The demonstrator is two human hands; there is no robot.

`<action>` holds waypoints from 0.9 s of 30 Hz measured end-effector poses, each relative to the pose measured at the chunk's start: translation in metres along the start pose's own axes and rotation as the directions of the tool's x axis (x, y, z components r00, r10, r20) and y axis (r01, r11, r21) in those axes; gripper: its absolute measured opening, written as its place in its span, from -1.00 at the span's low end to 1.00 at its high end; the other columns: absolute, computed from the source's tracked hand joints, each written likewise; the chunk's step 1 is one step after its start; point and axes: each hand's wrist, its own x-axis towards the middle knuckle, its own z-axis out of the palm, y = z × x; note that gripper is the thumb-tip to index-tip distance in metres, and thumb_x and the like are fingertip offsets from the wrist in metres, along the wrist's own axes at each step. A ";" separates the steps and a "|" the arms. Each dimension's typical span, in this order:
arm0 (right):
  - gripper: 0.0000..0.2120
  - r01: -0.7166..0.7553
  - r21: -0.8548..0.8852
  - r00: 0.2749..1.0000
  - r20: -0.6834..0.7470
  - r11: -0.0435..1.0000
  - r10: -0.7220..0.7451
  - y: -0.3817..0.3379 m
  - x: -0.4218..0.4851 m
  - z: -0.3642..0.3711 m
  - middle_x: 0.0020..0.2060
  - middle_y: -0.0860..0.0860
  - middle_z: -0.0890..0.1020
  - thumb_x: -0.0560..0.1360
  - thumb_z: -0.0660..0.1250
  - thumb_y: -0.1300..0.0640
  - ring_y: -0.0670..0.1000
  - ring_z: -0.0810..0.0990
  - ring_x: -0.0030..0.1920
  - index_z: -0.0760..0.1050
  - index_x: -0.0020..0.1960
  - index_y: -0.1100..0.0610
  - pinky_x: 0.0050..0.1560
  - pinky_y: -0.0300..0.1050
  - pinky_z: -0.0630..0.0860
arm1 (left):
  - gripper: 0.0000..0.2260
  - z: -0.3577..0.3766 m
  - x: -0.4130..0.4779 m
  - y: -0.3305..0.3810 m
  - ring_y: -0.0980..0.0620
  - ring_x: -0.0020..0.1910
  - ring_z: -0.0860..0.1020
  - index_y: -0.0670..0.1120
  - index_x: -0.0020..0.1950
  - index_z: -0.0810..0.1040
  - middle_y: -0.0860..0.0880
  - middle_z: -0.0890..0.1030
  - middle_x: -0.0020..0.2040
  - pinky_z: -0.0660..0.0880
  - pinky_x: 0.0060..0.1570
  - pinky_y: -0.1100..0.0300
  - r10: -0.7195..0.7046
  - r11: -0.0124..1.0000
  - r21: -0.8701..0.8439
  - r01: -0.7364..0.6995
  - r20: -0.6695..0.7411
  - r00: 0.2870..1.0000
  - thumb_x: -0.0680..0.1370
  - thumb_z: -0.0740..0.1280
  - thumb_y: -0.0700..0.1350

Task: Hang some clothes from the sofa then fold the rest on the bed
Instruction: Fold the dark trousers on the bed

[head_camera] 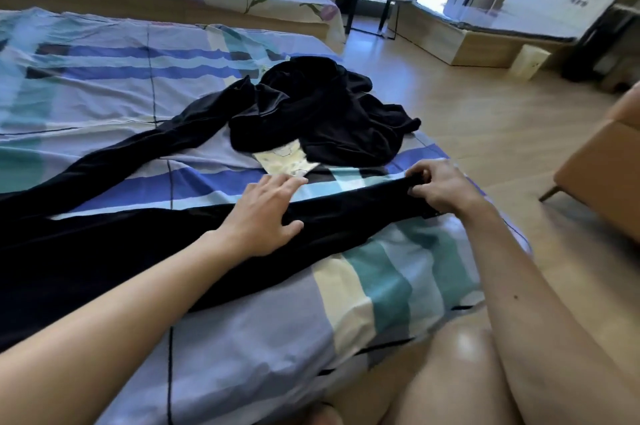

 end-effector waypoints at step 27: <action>-0.83 0.165 0.908 0.843 -0.333 0.386 0.423 0.054 0.028 0.008 -0.24 0.04 0.64 0.52 0.37 0.14 -0.04 0.60 -0.21 0.58 -0.25 0.10 -0.20 -0.13 0.53 | -0.79 -0.003 0.066 -0.008 -0.22 -0.13 0.57 -0.04 -0.14 0.49 -0.07 0.57 -0.26 0.52 -0.07 -0.12 -0.224 0.954 -0.241 0.181 -0.165 0.961 0.63 0.22 0.02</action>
